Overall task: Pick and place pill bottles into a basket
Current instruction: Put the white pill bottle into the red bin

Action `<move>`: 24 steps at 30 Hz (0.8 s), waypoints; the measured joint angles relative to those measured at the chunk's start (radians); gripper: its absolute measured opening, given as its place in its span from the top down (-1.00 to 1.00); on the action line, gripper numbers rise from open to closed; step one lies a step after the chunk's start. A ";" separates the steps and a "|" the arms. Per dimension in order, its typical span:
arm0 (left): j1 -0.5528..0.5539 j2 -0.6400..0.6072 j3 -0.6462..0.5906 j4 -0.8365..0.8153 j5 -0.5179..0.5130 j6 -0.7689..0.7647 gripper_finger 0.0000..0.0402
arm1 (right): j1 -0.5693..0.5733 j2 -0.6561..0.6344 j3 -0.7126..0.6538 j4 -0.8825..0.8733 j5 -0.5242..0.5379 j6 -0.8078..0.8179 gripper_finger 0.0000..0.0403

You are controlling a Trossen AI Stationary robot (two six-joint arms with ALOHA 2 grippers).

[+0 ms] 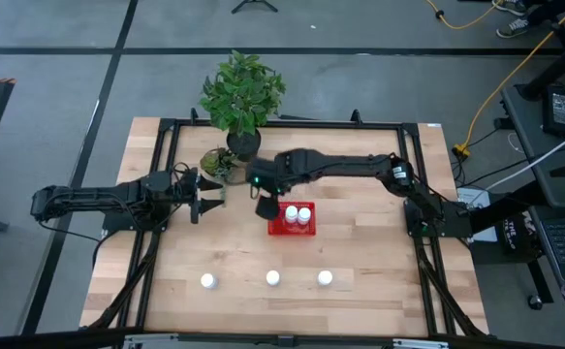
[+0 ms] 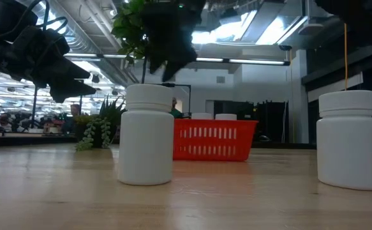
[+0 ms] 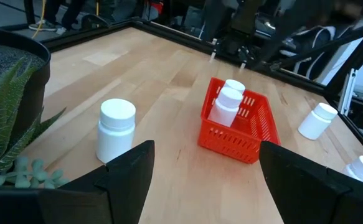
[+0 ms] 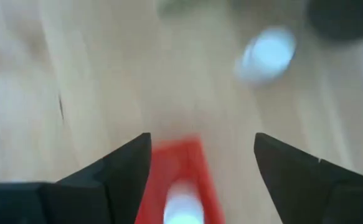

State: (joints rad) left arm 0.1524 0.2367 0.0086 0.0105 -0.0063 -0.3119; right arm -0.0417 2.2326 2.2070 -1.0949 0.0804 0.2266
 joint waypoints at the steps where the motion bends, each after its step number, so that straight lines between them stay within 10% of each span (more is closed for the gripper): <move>1: 0.000 0.000 0.000 0.000 0.000 0.002 -0.40 | -0.013 0.000 0.009 0.026 -0.016 0.001 -0.41; 24: 0.000 0.001 0.000 0.000 0.000 -0.007 -0.40 | -0.125 0.107 0.024 0.126 -0.154 -0.069 -0.41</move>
State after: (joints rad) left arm 0.1524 0.2375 0.0086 0.0105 -0.0060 -0.3191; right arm -0.1665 2.3395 2.2311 -0.9691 -0.0737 0.1572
